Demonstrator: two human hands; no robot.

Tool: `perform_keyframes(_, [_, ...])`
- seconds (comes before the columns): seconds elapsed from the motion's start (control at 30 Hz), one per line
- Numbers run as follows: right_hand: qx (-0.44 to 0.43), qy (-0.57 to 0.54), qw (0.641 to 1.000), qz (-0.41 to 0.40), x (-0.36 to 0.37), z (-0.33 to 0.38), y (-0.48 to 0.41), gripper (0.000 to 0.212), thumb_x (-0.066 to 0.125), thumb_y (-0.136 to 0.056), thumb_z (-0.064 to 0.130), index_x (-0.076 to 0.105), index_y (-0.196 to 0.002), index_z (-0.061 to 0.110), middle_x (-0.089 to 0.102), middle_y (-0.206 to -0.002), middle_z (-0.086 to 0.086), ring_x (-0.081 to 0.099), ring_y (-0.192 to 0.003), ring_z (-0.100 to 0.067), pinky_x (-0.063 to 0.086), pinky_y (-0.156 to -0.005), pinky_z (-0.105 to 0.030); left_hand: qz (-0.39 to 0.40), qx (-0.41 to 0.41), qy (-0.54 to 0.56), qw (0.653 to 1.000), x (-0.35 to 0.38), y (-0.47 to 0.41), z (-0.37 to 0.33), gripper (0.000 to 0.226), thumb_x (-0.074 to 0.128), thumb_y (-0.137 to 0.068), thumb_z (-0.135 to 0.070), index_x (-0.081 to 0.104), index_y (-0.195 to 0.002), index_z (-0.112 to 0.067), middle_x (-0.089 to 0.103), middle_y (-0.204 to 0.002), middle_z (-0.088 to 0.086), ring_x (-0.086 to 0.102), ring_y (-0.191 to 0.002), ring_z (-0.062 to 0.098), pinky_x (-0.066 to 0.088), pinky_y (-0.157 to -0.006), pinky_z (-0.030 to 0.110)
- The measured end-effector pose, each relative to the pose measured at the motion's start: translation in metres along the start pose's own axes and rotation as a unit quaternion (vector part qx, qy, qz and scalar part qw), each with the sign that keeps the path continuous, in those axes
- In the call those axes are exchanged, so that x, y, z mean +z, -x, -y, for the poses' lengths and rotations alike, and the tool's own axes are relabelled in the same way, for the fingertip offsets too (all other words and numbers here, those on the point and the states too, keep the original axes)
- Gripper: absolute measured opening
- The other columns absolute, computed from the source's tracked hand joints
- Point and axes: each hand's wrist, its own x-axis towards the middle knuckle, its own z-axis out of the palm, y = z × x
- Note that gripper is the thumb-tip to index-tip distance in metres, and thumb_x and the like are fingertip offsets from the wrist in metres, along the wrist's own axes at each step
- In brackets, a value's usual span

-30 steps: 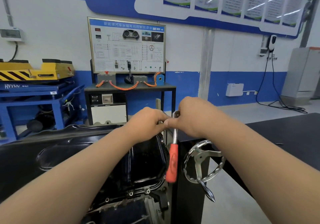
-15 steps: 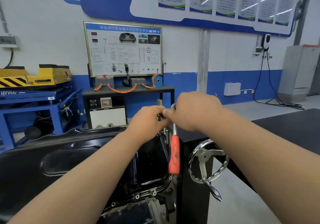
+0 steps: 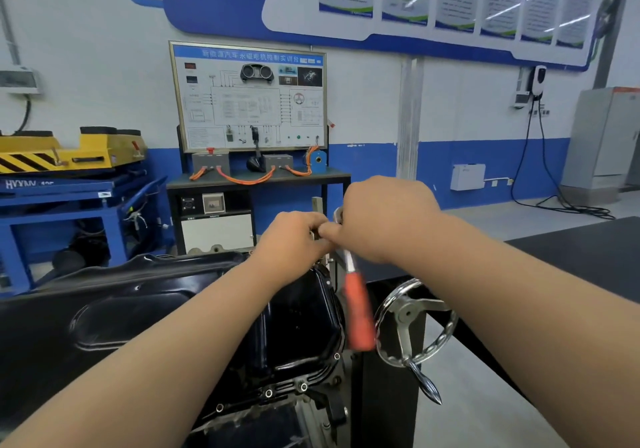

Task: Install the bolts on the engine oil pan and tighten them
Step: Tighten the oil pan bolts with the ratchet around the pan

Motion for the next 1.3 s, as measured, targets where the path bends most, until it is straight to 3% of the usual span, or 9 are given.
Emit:
perform_keyframes(0.17, [-0.098,0.033,0.995,-0.001,-0.011,-0.011,-0.007,0.016,0.050,-0.094,0.035,0.052,-0.085,0.021,0.036,-0.068,0.004,0.050,-0.069,-0.022,0.047,-0.070,-0.038,0.044,0.008,0.045,0.998,-0.008,-0.001,0.004,0.022,0.069,-0.084,-0.036,0.063,-0.068,-0.050,0.064,-0.065,-0.023,0.051,-0.056,-0.005,0.035,-0.053,0.010])
perform_keyframes(0.37, [0.016,-0.023,1.000,-0.008,0.001,0.000,-0.008,0.055,0.036,-0.088,0.065,0.044,-0.060,0.018,0.043,-0.063,0.001,0.038,-0.053,-0.015,0.024,-0.047,-0.026,-0.010,0.001,0.018,1.000,-0.001,-0.003,0.004,0.024,0.069,-0.076,-0.031,0.063,-0.064,-0.051,0.063,-0.067,-0.024,0.057,-0.064,0.006,0.047,-0.058,0.027])
perform_keyframes(0.5, [-0.047,-0.007,0.999,0.008,-0.006,-0.007,-0.012,0.030,0.055,-0.087,0.045,0.052,-0.072,0.019,0.046,-0.068,0.003,0.044,-0.058,-0.014,0.030,-0.050,-0.026,0.020,0.018,0.024,0.999,-0.006,-0.005,0.008,0.018,0.070,-0.082,-0.035,0.065,-0.068,-0.045,0.063,-0.064,-0.025,0.053,-0.058,-0.002,0.039,-0.055,0.016])
perform_keyframes(0.6, [-0.110,0.043,0.993,-0.006,-0.011,-0.013,-0.014,0.013,0.052,-0.092,0.034,0.058,-0.090,0.022,0.053,-0.078,0.003,0.055,-0.075,-0.020,0.039,-0.074,-0.034,0.032,0.031,0.026,0.999,-0.008,0.001,0.008,0.016,0.066,-0.086,-0.034,0.062,-0.077,-0.046,0.064,-0.071,-0.025,0.052,-0.062,-0.010,0.034,-0.056,0.009])
perform_keyframes(0.77, [0.010,-0.021,1.000,-0.015,0.002,0.007,-0.010,0.047,0.039,-0.091,0.053,0.040,-0.059,0.018,0.042,-0.063,0.000,0.038,-0.052,-0.016,0.024,-0.048,-0.026,0.084,-0.060,0.023,0.994,0.007,-0.023,0.006,0.022,0.060,-0.087,-0.013,0.052,-0.078,-0.032,0.060,-0.088,-0.012,0.062,-0.091,0.011,0.051,-0.084,0.027])
perform_keyframes(0.9, [-0.052,-0.001,0.999,-0.014,-0.003,0.006,-0.011,0.036,0.058,-0.085,0.043,0.041,-0.066,0.018,0.040,-0.066,0.002,0.040,-0.054,-0.015,0.027,-0.046,-0.025,0.042,-0.024,0.040,0.998,0.002,-0.010,0.010,0.035,0.069,-0.079,-0.020,0.054,-0.051,-0.035,0.052,-0.050,-0.016,0.041,-0.050,0.000,0.035,-0.048,0.016])
perform_keyframes(1.0, [-0.105,0.026,0.994,-0.019,-0.010,-0.005,-0.014,0.011,0.055,-0.090,0.033,0.055,-0.089,0.022,0.038,-0.069,0.004,0.048,-0.067,-0.021,0.033,-0.059,-0.030,0.046,-0.015,0.087,0.995,-0.002,-0.007,0.012,0.024,0.073,-0.081,-0.033,0.067,-0.059,-0.040,0.057,-0.052,-0.012,0.043,-0.047,0.002,0.036,-0.049,0.017])
perform_keyframes(1.1, [-0.071,0.013,0.997,-0.033,-0.002,-0.006,-0.015,0.035,0.049,-0.091,0.046,0.048,-0.071,0.018,0.039,-0.066,0.003,0.044,-0.058,-0.018,0.032,-0.055,-0.029,0.046,-0.019,0.077,0.996,0.000,-0.008,0.009,0.016,0.065,-0.086,-0.035,0.070,-0.072,-0.038,0.068,-0.072,0.004,0.057,-0.060,0.013,0.047,-0.063,0.026])
perform_keyframes(1.3, [0.003,-0.050,0.998,-0.031,0.004,0.006,-0.017,0.046,0.052,-0.085,0.056,0.038,-0.062,0.019,0.040,-0.065,0.001,0.037,-0.054,-0.015,0.026,-0.047,-0.026,-0.018,0.017,-0.002,1.000,0.001,-0.005,0.006,0.018,0.066,-0.079,-0.030,0.061,-0.062,-0.034,0.056,-0.053,-0.022,0.051,-0.054,0.001,0.034,-0.048,0.010])
